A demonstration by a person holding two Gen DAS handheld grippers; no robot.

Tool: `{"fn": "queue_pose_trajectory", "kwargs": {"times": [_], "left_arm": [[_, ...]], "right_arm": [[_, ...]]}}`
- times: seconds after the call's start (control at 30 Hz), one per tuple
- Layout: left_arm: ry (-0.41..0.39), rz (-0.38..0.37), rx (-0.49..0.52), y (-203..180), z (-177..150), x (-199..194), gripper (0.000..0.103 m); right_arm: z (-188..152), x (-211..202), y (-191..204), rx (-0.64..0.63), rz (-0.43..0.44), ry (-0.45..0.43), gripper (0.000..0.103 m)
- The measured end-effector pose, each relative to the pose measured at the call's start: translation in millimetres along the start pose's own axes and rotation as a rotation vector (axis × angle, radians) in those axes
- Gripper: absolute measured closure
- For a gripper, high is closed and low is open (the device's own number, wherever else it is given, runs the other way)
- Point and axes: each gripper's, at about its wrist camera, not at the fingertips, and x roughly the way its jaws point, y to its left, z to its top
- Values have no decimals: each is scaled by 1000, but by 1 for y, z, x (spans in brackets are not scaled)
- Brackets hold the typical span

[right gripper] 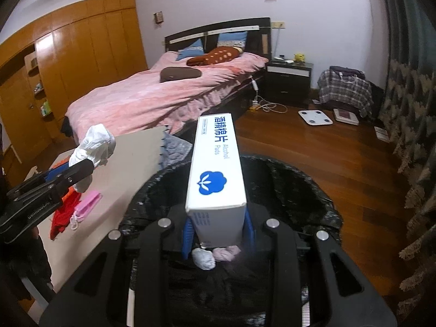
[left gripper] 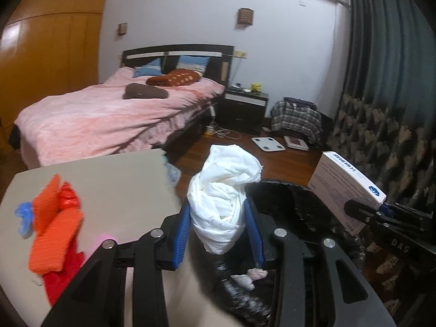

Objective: Collect trash
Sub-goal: 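Carry the tissue box and white bag over the bin and release both, then move both grippers back over the table pile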

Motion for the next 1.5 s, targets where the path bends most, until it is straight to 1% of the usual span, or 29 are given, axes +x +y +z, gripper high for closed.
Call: {"fn": "queue_pose_trajectory", "kwargs": {"times": [0.23,0.33,0.37,0.4,0.43,0.5,0.53,0.57,0.6,0.67,0.7,0.73,0.77,0.87,1.03,1.33,1.43,1.5], "left_arm": [[24,-85,25,-31,3,25,63],[47,-137,16,-36,3,35,53],[52,-150,7,-36,2,36,43],[58,-167,-5,-35,2,38,38],[58,-176,-17,-32,2,38,32],[49,-174,-27,-26,2,36,31],[44,-167,-28,-23,2,34,30],[34,-148,-27,-19,3,30,28],[25,-133,-23,-18,4,28,24],[-2,-81,-3,-10,5,17,14],[-13,-58,4,-6,4,12,13],[-23,-29,11,0,3,5,10],[-24,-15,11,4,3,1,9],[-37,43,0,23,-1,-17,6],[-42,143,-45,59,-11,-46,6],[-46,340,-89,128,-44,-87,6],[-44,398,-114,152,-55,-96,6],[-41,422,-130,165,-59,-99,6]], "right_arm": [[-7,8,-22,37,-38,18,73],[-10,11,-30,48,-58,23,71],[-10,11,-32,49,-73,25,65],[-11,12,-34,52,-82,27,59],[-12,12,-37,59,-94,27,47],[-13,10,-41,66,-114,12,42],[-13,9,-42,65,-119,7,33],[-14,8,-43,64,-124,2,19],[-14,7,-43,63,-133,-4,13],[-13,3,-41,60,-159,-32,8],[-13,2,-39,57,-160,-35,6],[-12,2,-36,52,-161,-34,6],[-11,3,-34,48,-159,-35,6],[-5,2,-21,39,-134,-39,5],[1,5,12,3,-74,-44,5],[11,27,99,-96,71,-29,5],[13,37,127,-124,116,-17,5],[13,44,144,-142,141,-6,5]]}}
